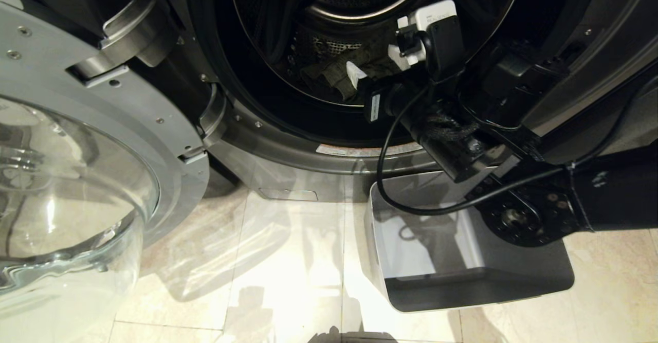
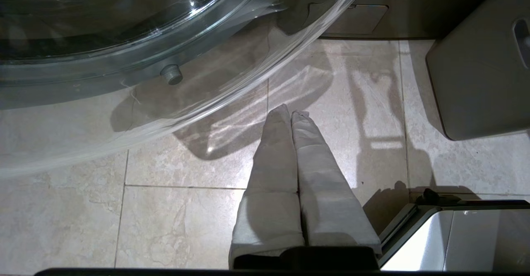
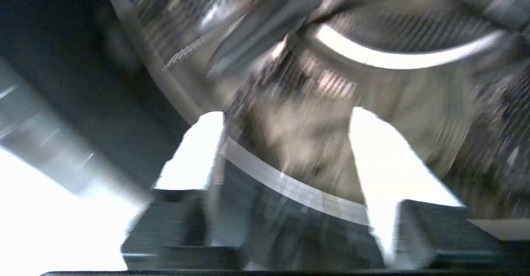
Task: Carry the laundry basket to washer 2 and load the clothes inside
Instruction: Place the clothes into the washing machine, then close the washing machine door with the left hand
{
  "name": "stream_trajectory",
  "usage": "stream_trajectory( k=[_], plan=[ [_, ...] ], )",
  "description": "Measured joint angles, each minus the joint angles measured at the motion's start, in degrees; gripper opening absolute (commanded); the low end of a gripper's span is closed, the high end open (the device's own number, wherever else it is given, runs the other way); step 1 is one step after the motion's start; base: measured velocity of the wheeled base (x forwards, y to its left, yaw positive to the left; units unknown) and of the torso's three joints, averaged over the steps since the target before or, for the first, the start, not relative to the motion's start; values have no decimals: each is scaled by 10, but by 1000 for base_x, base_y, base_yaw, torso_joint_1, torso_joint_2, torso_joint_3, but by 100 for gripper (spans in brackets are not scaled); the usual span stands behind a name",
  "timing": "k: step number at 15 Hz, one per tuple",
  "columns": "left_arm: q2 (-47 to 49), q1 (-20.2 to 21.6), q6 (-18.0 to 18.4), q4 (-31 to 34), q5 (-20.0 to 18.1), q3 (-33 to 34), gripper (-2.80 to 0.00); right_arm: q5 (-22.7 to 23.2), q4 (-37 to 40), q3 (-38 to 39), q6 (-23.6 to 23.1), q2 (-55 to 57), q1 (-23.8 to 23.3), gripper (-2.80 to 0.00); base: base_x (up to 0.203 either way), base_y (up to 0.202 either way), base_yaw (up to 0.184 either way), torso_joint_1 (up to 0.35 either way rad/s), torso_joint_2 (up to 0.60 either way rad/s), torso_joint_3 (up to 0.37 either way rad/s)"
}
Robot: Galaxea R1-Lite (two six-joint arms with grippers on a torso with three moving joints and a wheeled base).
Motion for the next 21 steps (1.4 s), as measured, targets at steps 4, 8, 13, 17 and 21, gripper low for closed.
stream_trajectory(
  k=[4, 8, 13, 17, 21],
  plan=[
    [0, 0, 0, 0, 0, 0, -280, 0, 64, 159, 36, -98, 11, -280, 0, 0, 0, 0, 0, 0],
    [0, 0, 0, 0, 0, 0, -280, -5, 114, 317, 76, -185, 18, -280, 0, 0, 0, 0, 0, 0],
    [0, 0, 0, 0, 0, 0, -280, -31, 138, 492, 117, -250, -36, -280, 0, 0, 0, 0, 0, 0],
    [0, 0, 0, 0, 0, 0, -280, -8, 140, 615, 107, -320, -184, -280, 0, 0, 0, 0, 0, 0],
    [0, 0, 0, 0, 0, 0, -280, 88, 142, 711, 59, -455, -346, -280, 0, 0, 0, 0, 0, 0]
  ],
)
